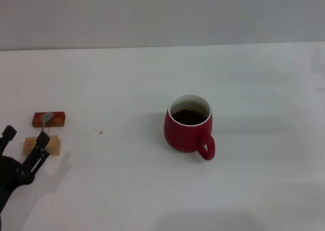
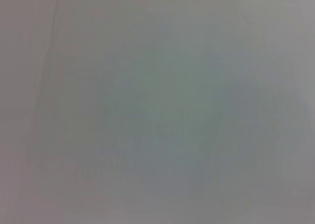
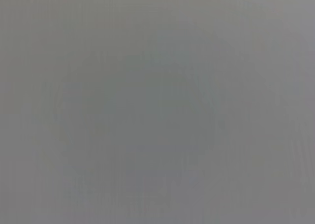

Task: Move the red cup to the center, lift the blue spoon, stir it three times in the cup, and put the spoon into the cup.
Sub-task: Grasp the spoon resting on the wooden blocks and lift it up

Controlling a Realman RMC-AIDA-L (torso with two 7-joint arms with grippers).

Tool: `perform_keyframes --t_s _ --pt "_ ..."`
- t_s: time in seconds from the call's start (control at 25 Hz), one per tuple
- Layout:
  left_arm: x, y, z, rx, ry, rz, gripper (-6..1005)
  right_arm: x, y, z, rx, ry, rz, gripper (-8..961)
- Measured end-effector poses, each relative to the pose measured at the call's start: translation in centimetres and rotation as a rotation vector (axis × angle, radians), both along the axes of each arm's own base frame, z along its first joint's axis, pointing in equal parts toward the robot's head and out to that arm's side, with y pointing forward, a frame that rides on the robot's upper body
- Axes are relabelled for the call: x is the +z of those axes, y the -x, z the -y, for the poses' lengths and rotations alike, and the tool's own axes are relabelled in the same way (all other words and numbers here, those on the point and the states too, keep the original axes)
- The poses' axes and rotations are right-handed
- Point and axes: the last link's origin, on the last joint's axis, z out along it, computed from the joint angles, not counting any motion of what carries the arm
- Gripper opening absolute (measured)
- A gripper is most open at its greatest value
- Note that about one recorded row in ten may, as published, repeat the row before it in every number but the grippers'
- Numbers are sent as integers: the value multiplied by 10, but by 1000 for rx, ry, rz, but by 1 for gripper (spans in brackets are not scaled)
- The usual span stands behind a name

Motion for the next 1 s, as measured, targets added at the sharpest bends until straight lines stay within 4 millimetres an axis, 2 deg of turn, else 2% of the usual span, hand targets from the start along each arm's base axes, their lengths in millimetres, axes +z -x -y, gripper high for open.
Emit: perform_keyframes --t_s 0.32,1.0 --pt "-4 9 14 49 26 -7 828 -1 0 -1 -5 6 0 390" --pt "-13 21 21 127 85 -39 809 0 8 -7 14 4 3 390"
